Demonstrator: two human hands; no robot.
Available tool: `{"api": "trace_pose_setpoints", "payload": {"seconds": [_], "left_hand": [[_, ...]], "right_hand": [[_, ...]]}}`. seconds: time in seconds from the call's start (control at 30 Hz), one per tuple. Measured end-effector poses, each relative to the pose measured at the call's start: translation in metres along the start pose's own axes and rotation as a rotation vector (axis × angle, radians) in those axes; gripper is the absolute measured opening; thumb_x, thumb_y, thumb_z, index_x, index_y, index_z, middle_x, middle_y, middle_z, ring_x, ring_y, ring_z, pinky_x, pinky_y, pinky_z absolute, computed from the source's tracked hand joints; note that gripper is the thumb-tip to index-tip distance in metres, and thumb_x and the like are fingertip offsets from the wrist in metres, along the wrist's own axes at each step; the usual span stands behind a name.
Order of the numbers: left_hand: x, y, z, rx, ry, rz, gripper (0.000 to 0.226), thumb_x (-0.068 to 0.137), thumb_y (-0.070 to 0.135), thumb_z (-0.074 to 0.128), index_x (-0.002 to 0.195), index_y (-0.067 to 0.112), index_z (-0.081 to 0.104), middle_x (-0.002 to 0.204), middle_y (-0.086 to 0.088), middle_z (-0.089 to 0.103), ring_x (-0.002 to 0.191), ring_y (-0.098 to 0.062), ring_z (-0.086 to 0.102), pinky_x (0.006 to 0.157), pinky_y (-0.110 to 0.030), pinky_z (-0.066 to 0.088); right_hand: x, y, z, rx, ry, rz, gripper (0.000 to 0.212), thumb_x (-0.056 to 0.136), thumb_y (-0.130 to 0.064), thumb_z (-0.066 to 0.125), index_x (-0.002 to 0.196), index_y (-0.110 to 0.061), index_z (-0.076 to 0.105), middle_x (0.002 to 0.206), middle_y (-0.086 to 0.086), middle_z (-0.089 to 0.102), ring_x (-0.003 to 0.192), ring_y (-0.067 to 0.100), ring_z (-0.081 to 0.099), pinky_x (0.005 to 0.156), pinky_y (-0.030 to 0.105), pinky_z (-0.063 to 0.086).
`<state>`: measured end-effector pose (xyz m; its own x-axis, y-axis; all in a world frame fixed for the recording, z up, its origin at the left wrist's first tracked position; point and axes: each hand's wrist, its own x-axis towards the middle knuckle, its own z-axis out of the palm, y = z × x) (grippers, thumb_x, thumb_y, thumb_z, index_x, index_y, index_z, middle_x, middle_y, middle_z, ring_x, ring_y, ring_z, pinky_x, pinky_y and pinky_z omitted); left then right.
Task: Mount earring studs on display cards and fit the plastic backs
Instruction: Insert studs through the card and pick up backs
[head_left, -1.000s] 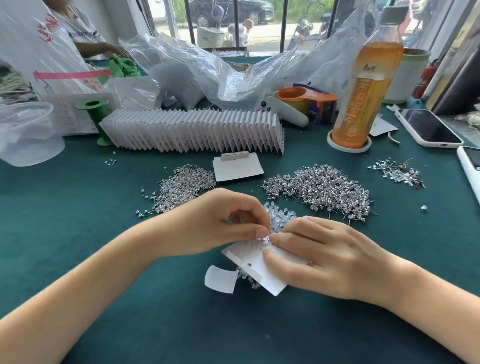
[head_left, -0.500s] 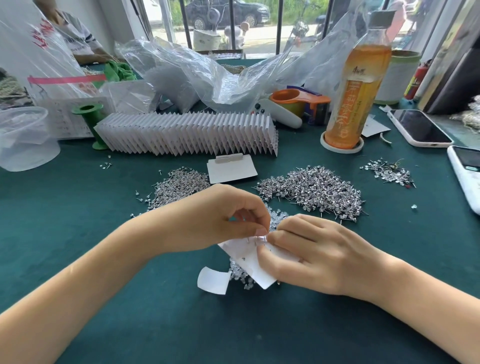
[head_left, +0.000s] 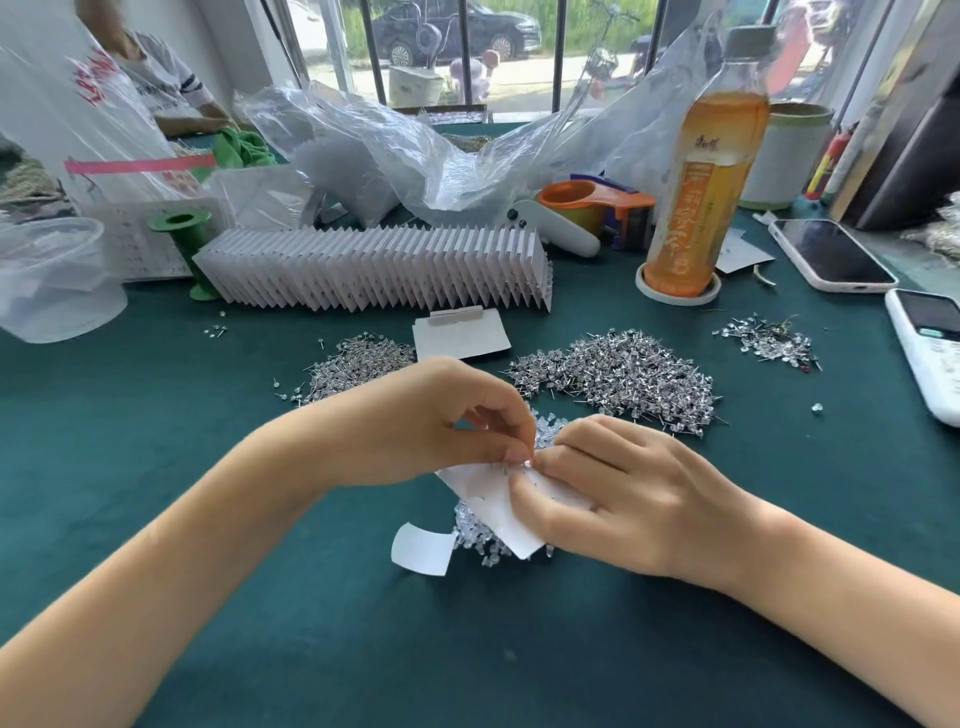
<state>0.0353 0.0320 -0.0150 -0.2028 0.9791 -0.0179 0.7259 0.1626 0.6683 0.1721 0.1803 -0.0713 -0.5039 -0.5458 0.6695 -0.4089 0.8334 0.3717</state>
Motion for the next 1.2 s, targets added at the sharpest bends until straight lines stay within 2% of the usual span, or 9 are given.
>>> {"api": "trace_pose_setpoints", "payload": {"seconds": [0.13, 0.27, 0.43, 0.6, 0.73, 0.8, 0.9, 1.07, 1.2], "left_hand": [[0.001, -0.001, 0.002, -0.061, 0.041, 0.022, 0.008, 0.085, 0.012, 0.068, 0.085, 0.020, 0.070, 0.082, 0.013, 0.070, 0.078, 0.002, 0.062, 0.076, -0.013, 0.046], [-0.001, -0.006, 0.007, -0.255, 0.152, 0.003, 0.005, 0.080, 0.021, 0.068, 0.084, 0.019, 0.070, 0.085, 0.001, 0.073, 0.077, -0.004, 0.064, 0.078, -0.025, 0.052], [0.000, -0.010, 0.010, -0.295, 0.145, -0.029, 0.008, 0.082, 0.016, 0.069, 0.080, 0.023, 0.070, 0.077, 0.008, 0.071, 0.072, 0.000, 0.061, 0.071, -0.016, 0.050], [0.000, -0.010, 0.012, -0.368, 0.125, -0.065, 0.003, 0.082, 0.019, 0.068, 0.083, 0.017, 0.070, 0.074, 0.010, 0.069, 0.069, -0.001, 0.059, 0.065, -0.014, 0.046], [-0.002, -0.011, 0.015, -0.383, 0.107, -0.075, 0.005, 0.085, 0.013, 0.066, 0.082, 0.017, 0.068, 0.070, 0.011, 0.066, 0.064, 0.000, 0.055, 0.060, -0.012, 0.042], [-0.002, -0.011, 0.016, -0.367, 0.116, -0.072, 0.006, 0.085, 0.014, 0.066, 0.081, 0.018, 0.068, 0.068, 0.011, 0.065, 0.061, 0.001, 0.054, 0.058, -0.012, 0.042], [-0.002, -0.011, 0.016, -0.294, 0.111, -0.055, 0.005, 0.086, 0.014, 0.067, 0.082, 0.018, 0.069, 0.071, 0.009, 0.065, 0.064, -0.001, 0.054, 0.062, -0.015, 0.044], [-0.002, -0.010, 0.015, -0.248, 0.100, -0.038, 0.005, 0.087, 0.014, 0.066, 0.084, 0.017, 0.068, 0.077, 0.009, 0.067, 0.070, 0.000, 0.059, 0.067, -0.013, 0.046], [-0.003, -0.011, 0.013, -0.218, 0.093, -0.030, 0.004, 0.088, 0.014, 0.065, 0.085, 0.016, 0.067, 0.079, 0.010, 0.067, 0.074, -0.003, 0.061, 0.071, -0.014, 0.047]], "right_hand": [[0.000, 0.001, 0.000, -0.012, 0.023, 0.015, 0.024, 0.084, 0.005, 0.065, 0.101, -0.007, 0.053, 0.065, 0.006, 0.061, 0.058, 0.024, 0.054, 0.059, 0.031, 0.051], [0.000, 0.005, 0.000, -0.006, 0.034, 0.042, 0.021, 0.086, 0.005, 0.064, 0.101, -0.006, 0.055, 0.068, 0.008, 0.063, 0.060, 0.025, 0.056, 0.060, 0.032, 0.051], [0.000, 0.004, 0.002, 0.000, 0.022, 0.022, 0.020, 0.086, 0.004, 0.064, 0.100, -0.006, 0.055, 0.068, 0.007, 0.063, 0.060, 0.024, 0.055, 0.059, 0.032, 0.051], [-0.001, 0.005, 0.002, -0.002, 0.003, 0.024, 0.021, 0.086, 0.003, 0.064, 0.101, -0.007, 0.054, 0.069, 0.007, 0.064, 0.061, 0.024, 0.056, 0.061, 0.032, 0.051], [-0.001, 0.004, 0.000, 0.004, -0.024, 0.031, 0.014, 0.085, 0.005, 0.065, 0.092, -0.005, 0.071, 0.067, 0.007, 0.062, 0.059, 0.025, 0.055, 0.057, 0.033, 0.050], [0.000, 0.004, 0.000, 0.000, -0.027, 0.028, 0.015, 0.084, 0.006, 0.064, 0.088, -0.006, 0.073, 0.066, 0.007, 0.062, 0.058, 0.024, 0.054, 0.056, 0.033, 0.050], [0.001, 0.003, 0.001, 0.003, -0.019, 0.027, 0.015, 0.084, 0.006, 0.064, 0.089, -0.006, 0.072, 0.064, 0.007, 0.060, 0.057, 0.024, 0.053, 0.055, 0.032, 0.049], [0.000, 0.002, 0.003, 0.009, -0.006, 0.022, 0.023, 0.084, 0.005, 0.064, 0.100, -0.008, 0.053, 0.066, 0.007, 0.061, 0.058, 0.024, 0.053, 0.057, 0.032, 0.049], [0.000, 0.002, 0.002, -0.005, -0.012, 0.032, 0.018, 0.084, 0.004, 0.065, 0.098, -0.005, 0.063, 0.066, 0.008, 0.063, 0.058, 0.024, 0.054, 0.055, 0.032, 0.049]]}}
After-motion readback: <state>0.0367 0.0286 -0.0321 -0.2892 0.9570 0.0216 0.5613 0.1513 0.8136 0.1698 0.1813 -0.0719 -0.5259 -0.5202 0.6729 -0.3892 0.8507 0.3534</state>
